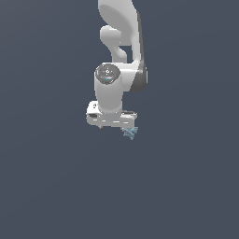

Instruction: Pick up the object and move it to a goal position.

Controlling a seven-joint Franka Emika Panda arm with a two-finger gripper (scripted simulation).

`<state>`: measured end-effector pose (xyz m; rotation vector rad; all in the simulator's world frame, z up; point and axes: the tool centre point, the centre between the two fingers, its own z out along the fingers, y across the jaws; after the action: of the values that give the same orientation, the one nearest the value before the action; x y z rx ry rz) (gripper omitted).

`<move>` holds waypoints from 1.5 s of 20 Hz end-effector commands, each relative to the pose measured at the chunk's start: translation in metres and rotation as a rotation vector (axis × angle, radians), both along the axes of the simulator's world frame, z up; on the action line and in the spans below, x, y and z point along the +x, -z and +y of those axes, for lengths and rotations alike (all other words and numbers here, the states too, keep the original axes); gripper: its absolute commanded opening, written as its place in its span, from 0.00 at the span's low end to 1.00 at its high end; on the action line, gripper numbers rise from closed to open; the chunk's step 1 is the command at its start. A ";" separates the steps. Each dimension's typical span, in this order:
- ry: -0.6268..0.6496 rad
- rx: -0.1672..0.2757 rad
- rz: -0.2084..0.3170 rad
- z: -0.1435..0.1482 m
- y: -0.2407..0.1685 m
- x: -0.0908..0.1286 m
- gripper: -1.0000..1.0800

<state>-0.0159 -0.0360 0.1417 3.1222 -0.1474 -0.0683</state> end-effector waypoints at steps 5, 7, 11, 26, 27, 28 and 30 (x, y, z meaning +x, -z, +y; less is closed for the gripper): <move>0.078 -0.001 -0.008 0.018 0.009 -0.006 0.96; 0.111 -0.001 -0.012 0.025 0.013 -0.009 0.96; 0.188 -0.001 -0.019 0.041 0.021 -0.017 0.96; 0.445 0.001 -0.042 0.090 0.046 -0.045 0.96; 0.455 0.001 -0.043 0.091 0.047 -0.047 0.96; 0.463 0.001 -0.044 0.093 0.048 -0.048 0.96; 0.478 0.001 -0.045 0.096 0.049 -0.050 0.96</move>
<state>-0.0641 0.0576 0.0935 3.0185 -0.8657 -0.0044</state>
